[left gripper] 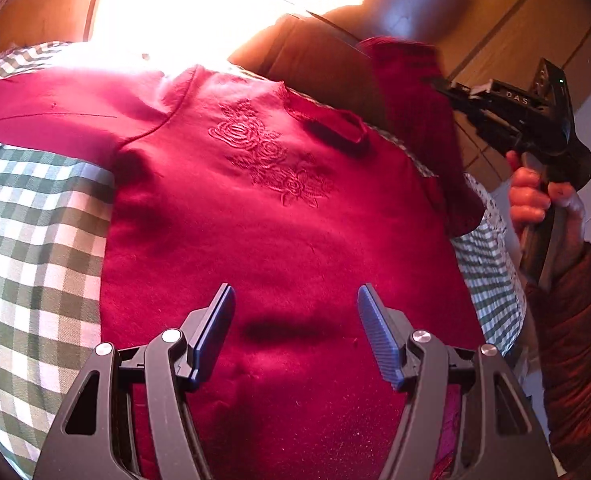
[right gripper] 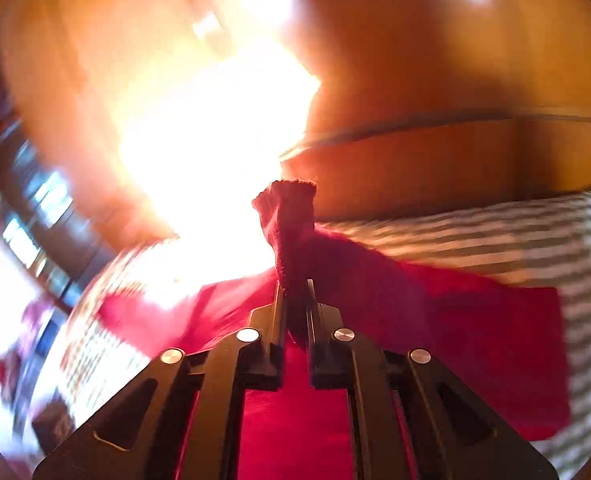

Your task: Fold small clothes

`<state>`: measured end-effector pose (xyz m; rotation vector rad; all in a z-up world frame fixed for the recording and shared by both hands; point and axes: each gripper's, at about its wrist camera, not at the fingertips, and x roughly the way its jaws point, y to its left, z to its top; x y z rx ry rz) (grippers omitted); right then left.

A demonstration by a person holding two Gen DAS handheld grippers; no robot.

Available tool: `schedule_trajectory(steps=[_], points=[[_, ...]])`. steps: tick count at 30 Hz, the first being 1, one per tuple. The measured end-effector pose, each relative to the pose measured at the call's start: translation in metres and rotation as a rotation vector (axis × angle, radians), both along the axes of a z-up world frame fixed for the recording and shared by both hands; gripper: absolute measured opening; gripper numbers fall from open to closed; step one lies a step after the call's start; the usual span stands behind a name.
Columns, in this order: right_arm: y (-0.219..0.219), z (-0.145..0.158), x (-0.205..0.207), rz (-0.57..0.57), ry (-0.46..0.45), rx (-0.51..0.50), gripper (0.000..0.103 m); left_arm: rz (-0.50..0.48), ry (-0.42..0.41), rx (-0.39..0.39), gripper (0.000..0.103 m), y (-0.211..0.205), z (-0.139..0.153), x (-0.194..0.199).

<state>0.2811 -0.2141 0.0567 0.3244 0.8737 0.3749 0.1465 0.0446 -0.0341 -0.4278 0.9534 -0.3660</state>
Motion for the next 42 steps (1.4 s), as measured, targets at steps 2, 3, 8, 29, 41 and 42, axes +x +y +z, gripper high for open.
schedule_trajectory(steps=[2,3,8,29,41,42], points=[[0.017,-0.007,0.003,0.033,0.025,0.014,0.081,0.013,0.0,-0.015,0.063,0.005,0.0,0.005],[0.015,-0.009,0.003,0.018,0.02,0.032,0.081,0.017,-0.003,-0.019,0.063,0.008,0.001,0.007],[-0.027,-0.021,-0.024,-0.079,0.053,0.092,0.081,0.035,-0.011,-0.04,0.063,0.016,0.001,0.031],[-0.139,-0.103,-0.101,-0.348,0.181,0.278,0.086,0.076,-0.016,-0.097,0.007,-0.025,0.016,0.169],[-0.111,-0.119,-0.089,-0.301,0.236,0.178,0.089,0.12,0.015,0.149,0.008,-0.005,-0.02,0.151],[-0.11,-0.113,-0.091,-0.281,0.242,0.17,0.089,0.119,0.011,0.145,0.008,-0.006,-0.019,0.15]])
